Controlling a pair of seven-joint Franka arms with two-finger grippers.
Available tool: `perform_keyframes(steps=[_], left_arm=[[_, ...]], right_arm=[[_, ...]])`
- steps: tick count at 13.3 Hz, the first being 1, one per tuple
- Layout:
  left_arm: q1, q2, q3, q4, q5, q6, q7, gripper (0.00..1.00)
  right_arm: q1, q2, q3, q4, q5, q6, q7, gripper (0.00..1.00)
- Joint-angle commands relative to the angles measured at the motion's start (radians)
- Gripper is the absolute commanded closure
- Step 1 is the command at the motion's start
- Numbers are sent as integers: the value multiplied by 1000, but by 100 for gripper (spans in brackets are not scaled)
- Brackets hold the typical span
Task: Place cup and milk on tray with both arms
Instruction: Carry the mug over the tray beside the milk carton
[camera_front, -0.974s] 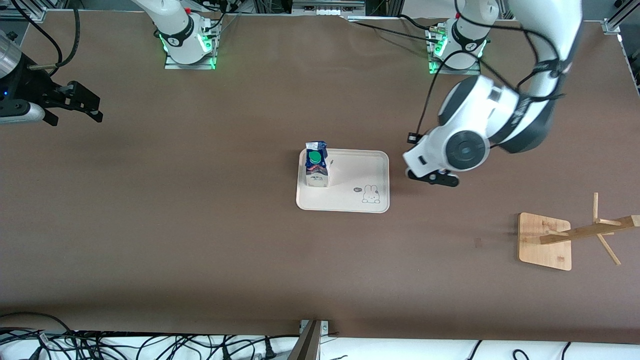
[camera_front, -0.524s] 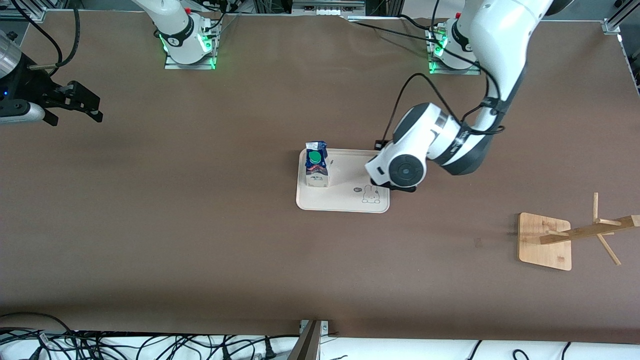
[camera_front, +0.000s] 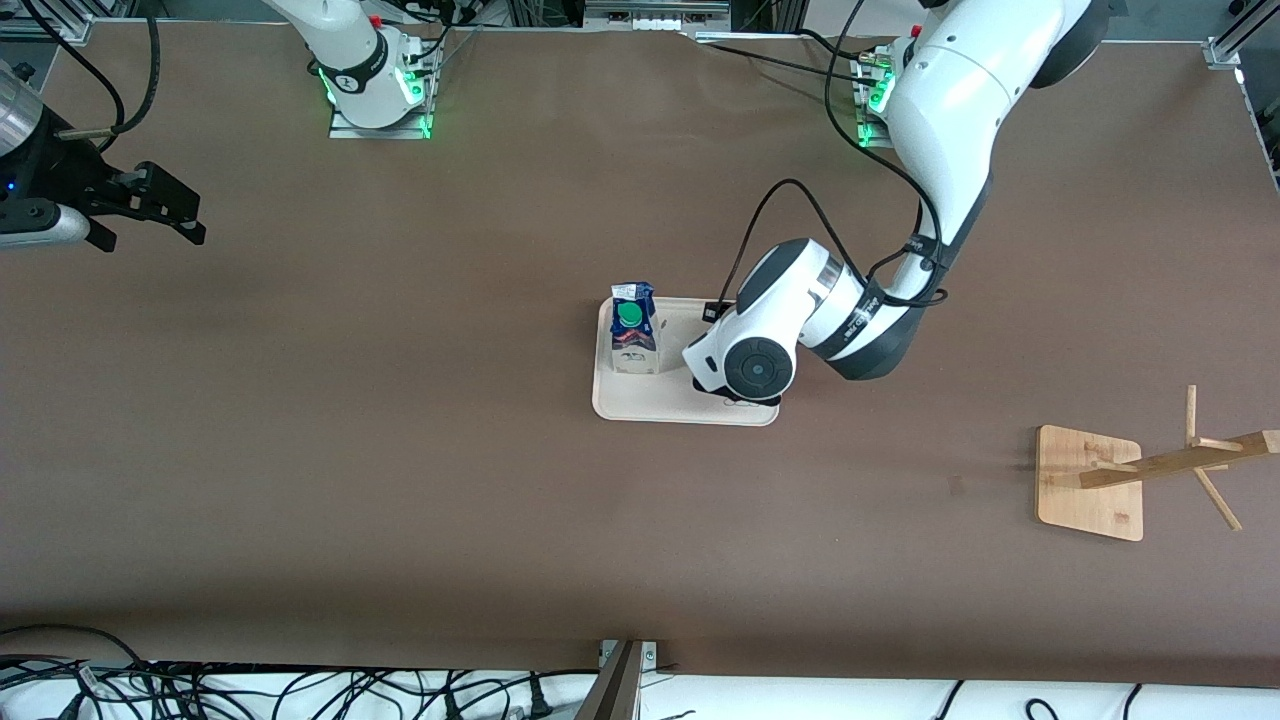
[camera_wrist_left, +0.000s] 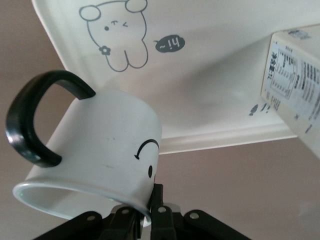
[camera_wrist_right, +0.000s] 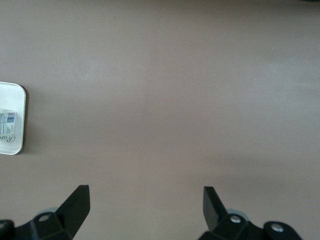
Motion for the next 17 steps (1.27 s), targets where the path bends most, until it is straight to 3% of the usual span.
perform_keyframes(steps=[1, 5, 6, 7, 8, 13, 17], left_arm=[[-63, 51, 12, 48, -21, 45, -67, 100], [-71, 80, 29, 41, -19, 57, -66, 100], [-69, 80, 29, 40, -19, 57, -64, 92], [-65, 78, 29, 35, -16, 57, -54, 19], [-65, 74, 29, 34, -18, 56, -52, 0], [-60, 58, 28, 41, -24, 50, -64, 0], [-40, -11, 29, 49, 16, 16, -53, 0]], right_arm=[[-7, 6, 6, 19, 2, -7, -7, 0], [-7, 6, 6, 18, 2, -7, -7, 0], [-7, 6, 6, 18, 2, -7, -7, 0], [-7, 6, 6, 19, 2, -7, -7, 0], [-7, 6, 6, 18, 2, -7, -7, 0], [-7, 6, 6, 19, 2, -7, -7, 0], [-7, 6, 6, 18, 2, -7, -7, 0]])
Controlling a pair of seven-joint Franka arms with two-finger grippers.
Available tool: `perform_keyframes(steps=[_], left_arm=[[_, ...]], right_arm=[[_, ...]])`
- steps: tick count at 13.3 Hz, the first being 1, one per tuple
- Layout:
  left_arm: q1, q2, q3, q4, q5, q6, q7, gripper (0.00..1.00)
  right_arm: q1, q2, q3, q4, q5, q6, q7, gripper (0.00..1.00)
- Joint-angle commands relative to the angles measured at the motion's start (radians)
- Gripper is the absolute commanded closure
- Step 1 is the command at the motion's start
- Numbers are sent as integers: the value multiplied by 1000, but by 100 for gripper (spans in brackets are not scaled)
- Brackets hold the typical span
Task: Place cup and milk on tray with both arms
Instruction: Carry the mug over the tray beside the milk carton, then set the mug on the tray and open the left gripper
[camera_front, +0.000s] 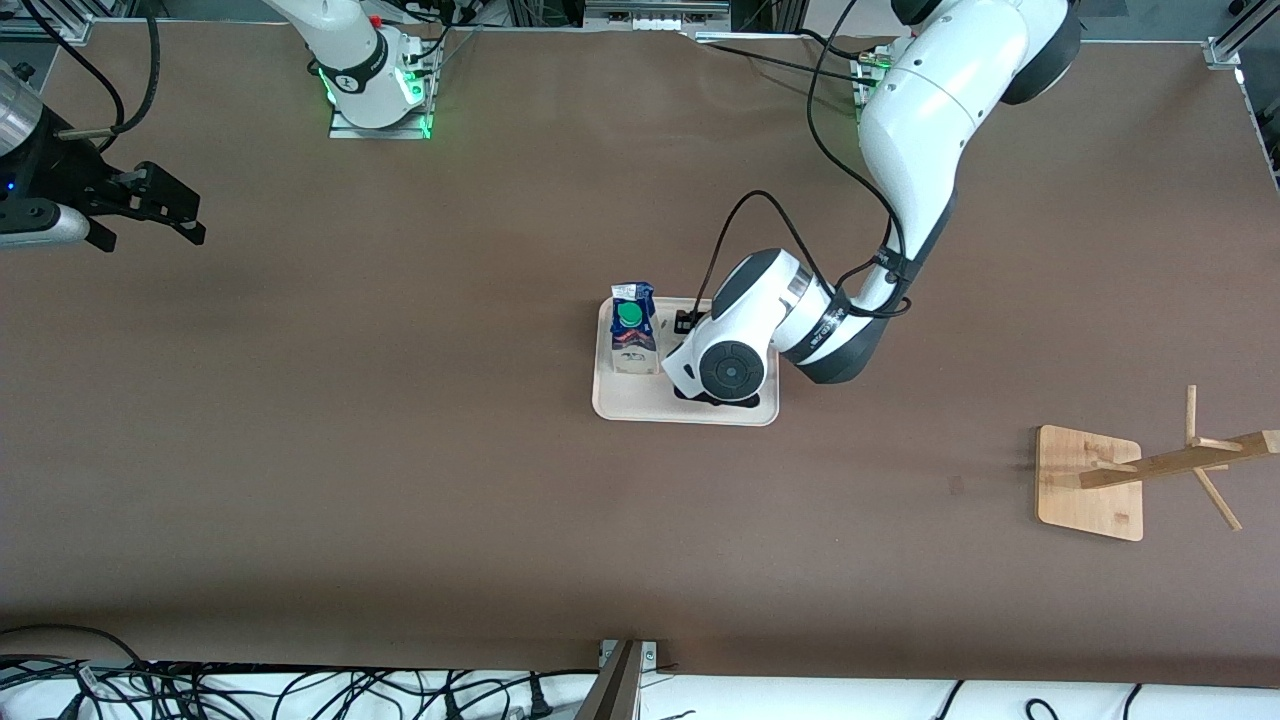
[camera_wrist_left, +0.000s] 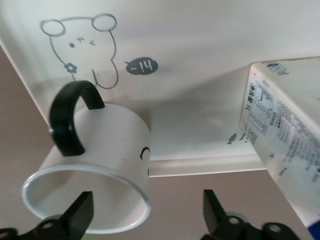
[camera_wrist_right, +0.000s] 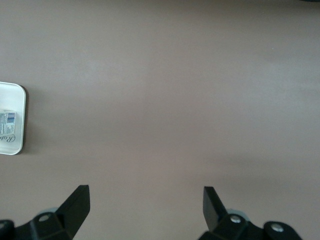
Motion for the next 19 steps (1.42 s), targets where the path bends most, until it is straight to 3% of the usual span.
perform_keyframes(steps=[1, 4, 9, 12, 19], left_arm=[[11, -82, 7, 5, 44, -51, 17, 0], [36, -202, 7, 5, 132, -57, 79, 0], [143, -349, 9, 4, 149, -58, 187, 0], [179, -444, 7, 5, 206, -127, 297, 0], [280, -550, 39, -7, 189, -102, 394, 0]], right_arm=[[-7, 6, 6, 17, 4, -7, -7, 0], [-7, 6, 6, 17, 4, -7, -7, 0], [-7, 6, 6, 17, 4, -7, -7, 0], [-7, 6, 6, 19, 4, -7, -7, 0], [27, 1, 16, 19, 1, -7, 5, 0]])
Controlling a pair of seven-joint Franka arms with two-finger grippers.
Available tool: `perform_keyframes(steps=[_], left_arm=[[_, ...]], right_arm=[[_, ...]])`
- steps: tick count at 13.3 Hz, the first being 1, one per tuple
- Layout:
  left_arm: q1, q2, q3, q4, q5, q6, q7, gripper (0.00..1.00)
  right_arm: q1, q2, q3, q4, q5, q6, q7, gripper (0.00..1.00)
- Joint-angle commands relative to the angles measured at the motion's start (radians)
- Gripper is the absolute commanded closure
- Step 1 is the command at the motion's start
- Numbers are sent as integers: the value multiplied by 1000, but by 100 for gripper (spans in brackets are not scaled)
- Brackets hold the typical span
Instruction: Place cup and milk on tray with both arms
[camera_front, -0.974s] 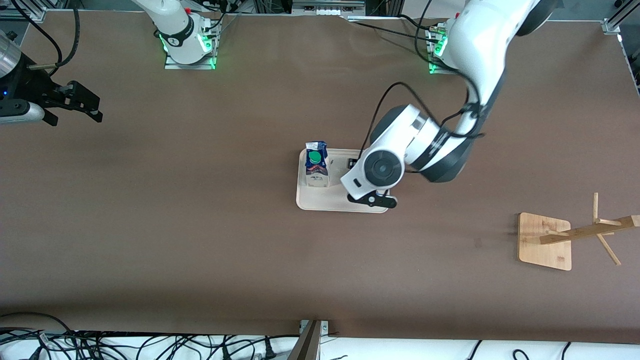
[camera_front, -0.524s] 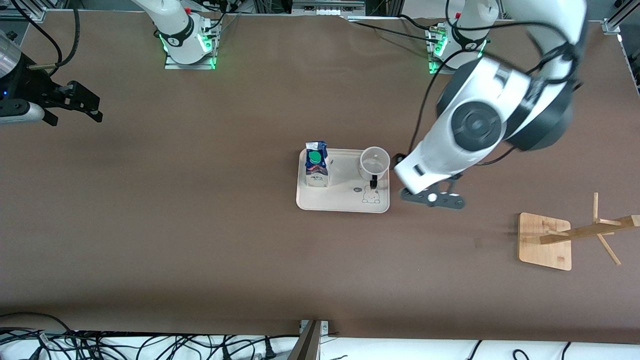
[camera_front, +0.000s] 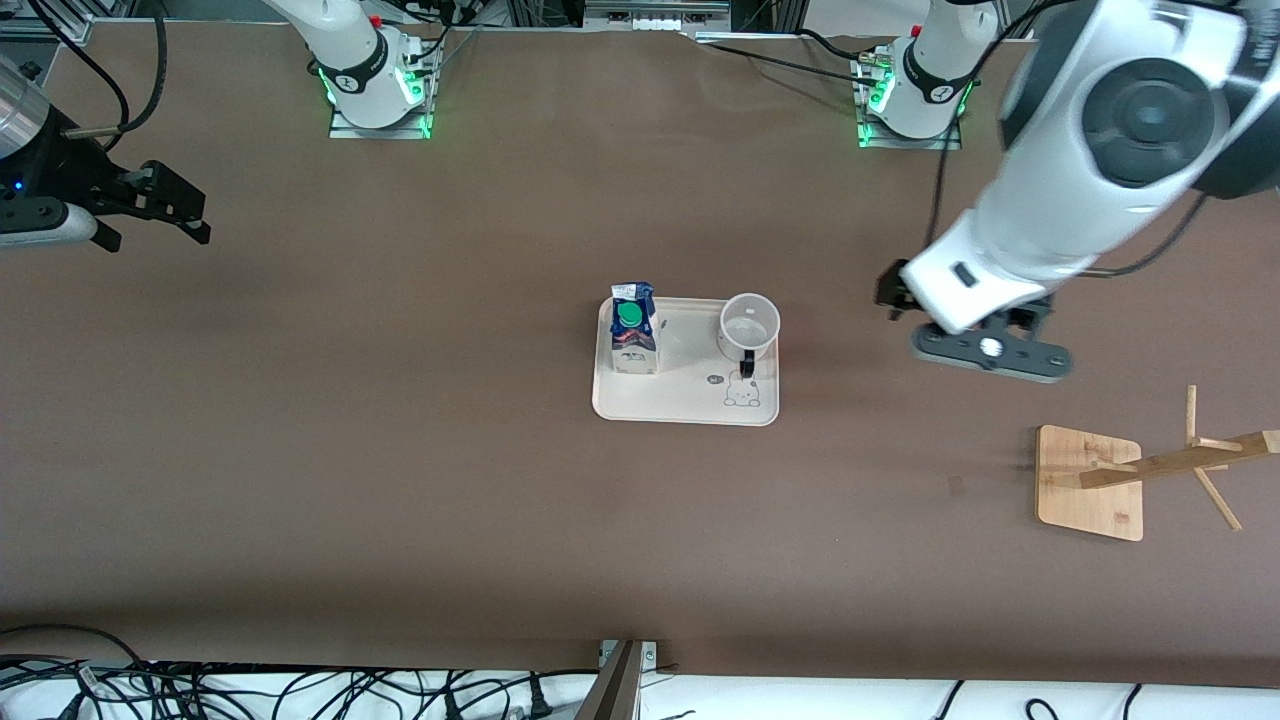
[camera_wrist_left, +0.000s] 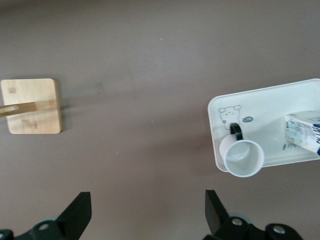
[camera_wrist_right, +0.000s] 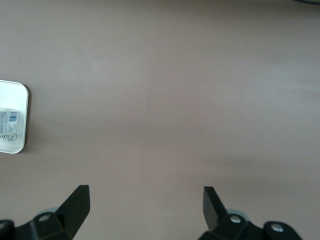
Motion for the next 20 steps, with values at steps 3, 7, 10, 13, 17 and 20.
perform_keyframes(steps=[3, 7, 10, 13, 17, 20], left_arm=[[11, -233, 147, -279, -102, 205, 42, 0], [3, -413, 215, -530, -115, 308, 41, 0], [28, -462, 246, -607, -171, 315, 42, 0], [28, -462, 266, -612, -177, 307, 57, 0], [28, -453, 286, -607, -171, 278, 134, 0], [29, -424, 286, -567, -171, 243, 134, 0]], right_arm=[[21, 3, 3, 17, 2, -10, 5, 0], [21, 1, 0, 17, 2, -15, 3, 0], [21, 1, -2, 17, 2, -17, 3, 0], [21, 3, -2, 17, 4, -17, 3, 0], [21, 3, -4, 16, 4, -17, 3, 0], [21, 3, -4, 17, 4, -17, 3, 0]])
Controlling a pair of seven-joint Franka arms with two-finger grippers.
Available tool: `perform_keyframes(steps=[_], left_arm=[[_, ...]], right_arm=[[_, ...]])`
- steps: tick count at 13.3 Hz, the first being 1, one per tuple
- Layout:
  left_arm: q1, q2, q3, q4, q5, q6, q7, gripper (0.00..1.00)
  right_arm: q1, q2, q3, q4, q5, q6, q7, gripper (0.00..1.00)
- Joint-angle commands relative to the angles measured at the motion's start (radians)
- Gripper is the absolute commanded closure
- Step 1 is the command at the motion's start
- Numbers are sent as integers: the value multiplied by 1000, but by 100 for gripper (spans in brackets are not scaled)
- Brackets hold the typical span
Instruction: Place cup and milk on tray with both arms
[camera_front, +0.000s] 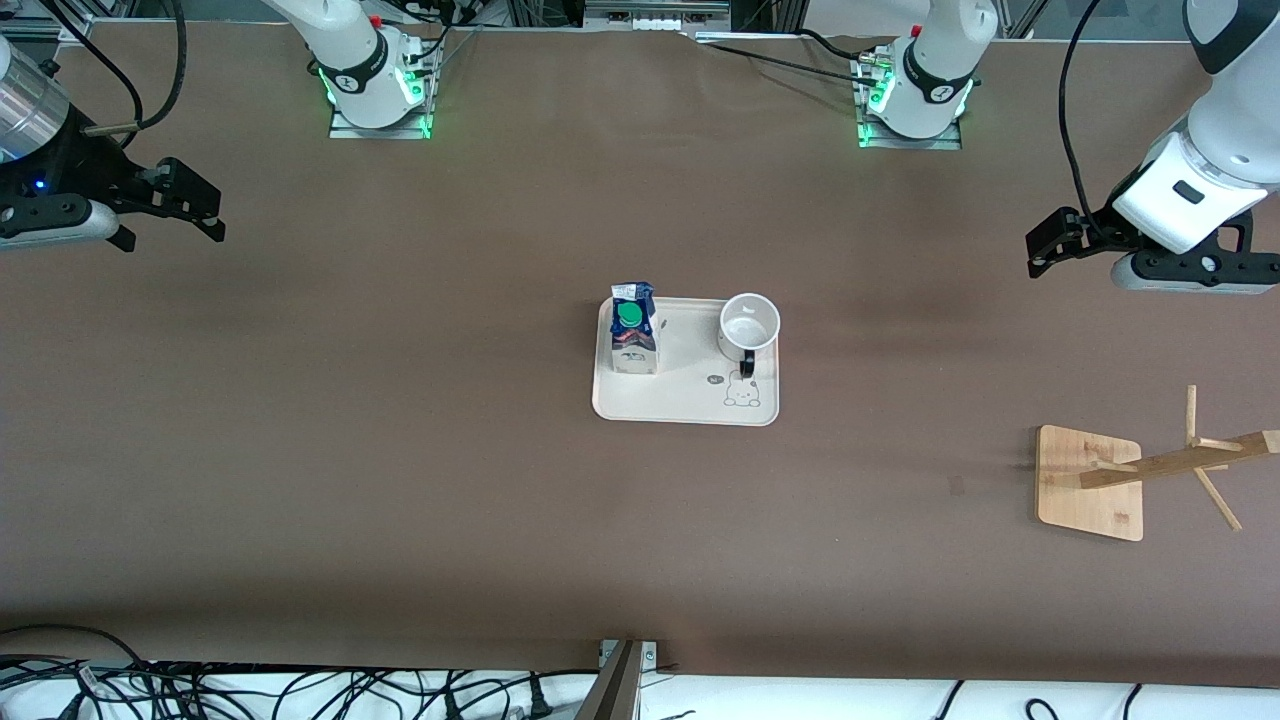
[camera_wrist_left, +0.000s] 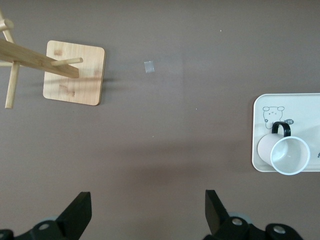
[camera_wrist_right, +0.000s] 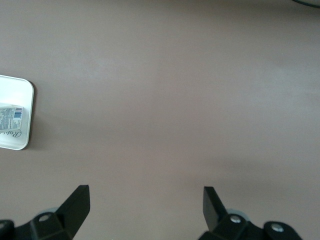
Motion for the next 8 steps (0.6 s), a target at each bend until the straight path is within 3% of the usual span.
perform_keyframes(steps=[1, 8], left_arm=[[3, 17, 4, 30, -16, -24, 28, 0], [7, 20, -5, 34, -12, -23, 30, 0]], right_arm=[[2, 1, -4, 16, 4, -15, 3, 0], [2, 3, -5, 16, 4, -12, 3, 0]])
